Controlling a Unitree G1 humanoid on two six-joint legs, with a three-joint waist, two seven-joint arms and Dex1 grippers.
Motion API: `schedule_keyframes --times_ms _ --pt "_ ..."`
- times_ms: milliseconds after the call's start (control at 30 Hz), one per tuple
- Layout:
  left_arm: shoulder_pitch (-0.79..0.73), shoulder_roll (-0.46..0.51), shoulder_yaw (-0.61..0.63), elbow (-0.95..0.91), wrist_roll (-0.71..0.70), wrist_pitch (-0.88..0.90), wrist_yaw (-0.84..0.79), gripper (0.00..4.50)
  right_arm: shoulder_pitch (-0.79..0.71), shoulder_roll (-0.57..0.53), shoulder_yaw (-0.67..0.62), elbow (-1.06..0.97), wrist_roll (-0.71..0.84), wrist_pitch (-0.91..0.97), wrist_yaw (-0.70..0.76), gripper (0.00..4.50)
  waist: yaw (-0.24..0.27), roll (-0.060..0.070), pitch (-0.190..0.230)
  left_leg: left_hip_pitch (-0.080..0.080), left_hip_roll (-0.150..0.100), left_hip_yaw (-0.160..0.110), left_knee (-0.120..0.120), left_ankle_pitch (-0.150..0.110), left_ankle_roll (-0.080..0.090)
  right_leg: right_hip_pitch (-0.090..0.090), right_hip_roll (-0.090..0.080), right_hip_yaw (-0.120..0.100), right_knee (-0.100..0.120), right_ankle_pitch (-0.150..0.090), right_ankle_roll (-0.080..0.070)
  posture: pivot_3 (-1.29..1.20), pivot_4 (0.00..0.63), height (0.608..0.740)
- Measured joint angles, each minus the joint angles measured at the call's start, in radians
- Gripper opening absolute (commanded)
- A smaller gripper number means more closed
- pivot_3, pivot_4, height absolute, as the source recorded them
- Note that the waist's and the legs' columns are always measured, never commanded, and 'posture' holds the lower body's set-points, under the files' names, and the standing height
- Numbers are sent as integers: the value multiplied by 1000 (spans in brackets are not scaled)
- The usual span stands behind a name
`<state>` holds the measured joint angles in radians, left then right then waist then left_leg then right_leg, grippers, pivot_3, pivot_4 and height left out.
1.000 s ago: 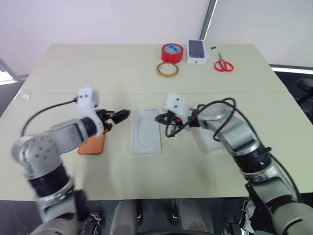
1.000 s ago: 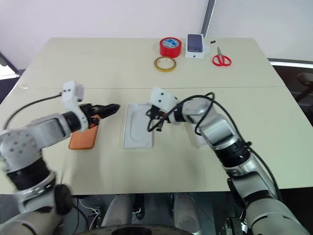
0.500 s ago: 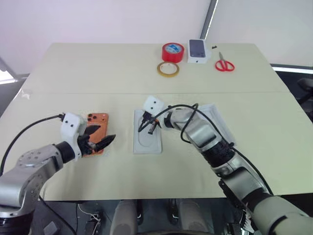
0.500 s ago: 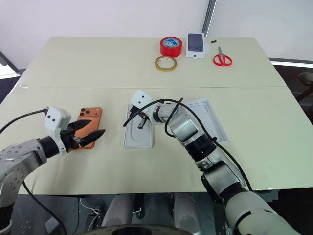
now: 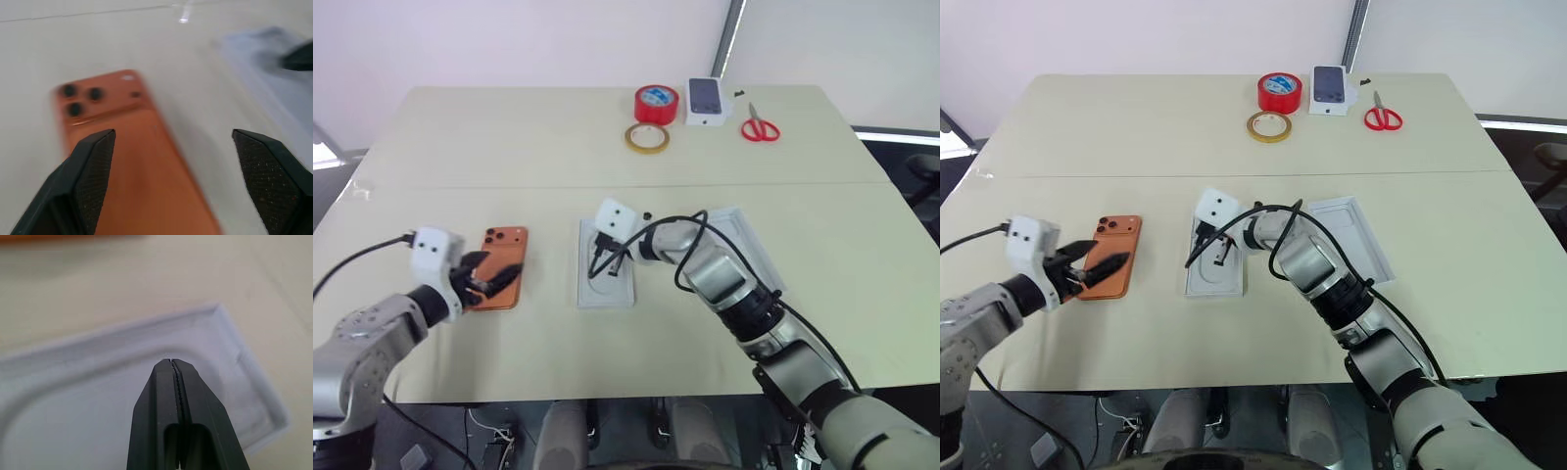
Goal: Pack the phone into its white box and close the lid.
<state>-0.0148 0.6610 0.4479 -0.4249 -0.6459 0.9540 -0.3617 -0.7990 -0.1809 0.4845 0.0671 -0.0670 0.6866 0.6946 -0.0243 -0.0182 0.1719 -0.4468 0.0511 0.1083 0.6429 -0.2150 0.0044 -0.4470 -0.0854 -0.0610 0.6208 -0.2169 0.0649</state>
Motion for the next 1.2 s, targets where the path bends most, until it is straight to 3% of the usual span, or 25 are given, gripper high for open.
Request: schedule_keyframes --times_ms 200,533,933,1200 --pt "-92 -29 85 99 -12 221 146 4485 -43 103 46 -4 5 14 7 0 4 0 0 1 0 -1 2 0 0 3 3 -1 0 0 0 0 150 740" --pt "-254 -76 99 133 -98 506 130 4485 -124 207 199 197 -55 31 36 0 6 -2 -1 2 -1 -1 2 0 -1 4 -1 -1 0 0 0 0 150 740" --pt "-238 -206 81 -25 -104 606 137 4485 -133 205 242 249 -115 23 70 0 8 0 -4 4 -3 -1 0 -1 -1 2 -5 -1 -2 0 0 0 150 740" --pt "-245 -275 166 -6 -153 619 159 4485 -133 193 236 249 -135 14 81 0 10 1 -5 4 -3 -2 -1 -1 -1 2 -6 -1 -3 0 0 0 150 740"
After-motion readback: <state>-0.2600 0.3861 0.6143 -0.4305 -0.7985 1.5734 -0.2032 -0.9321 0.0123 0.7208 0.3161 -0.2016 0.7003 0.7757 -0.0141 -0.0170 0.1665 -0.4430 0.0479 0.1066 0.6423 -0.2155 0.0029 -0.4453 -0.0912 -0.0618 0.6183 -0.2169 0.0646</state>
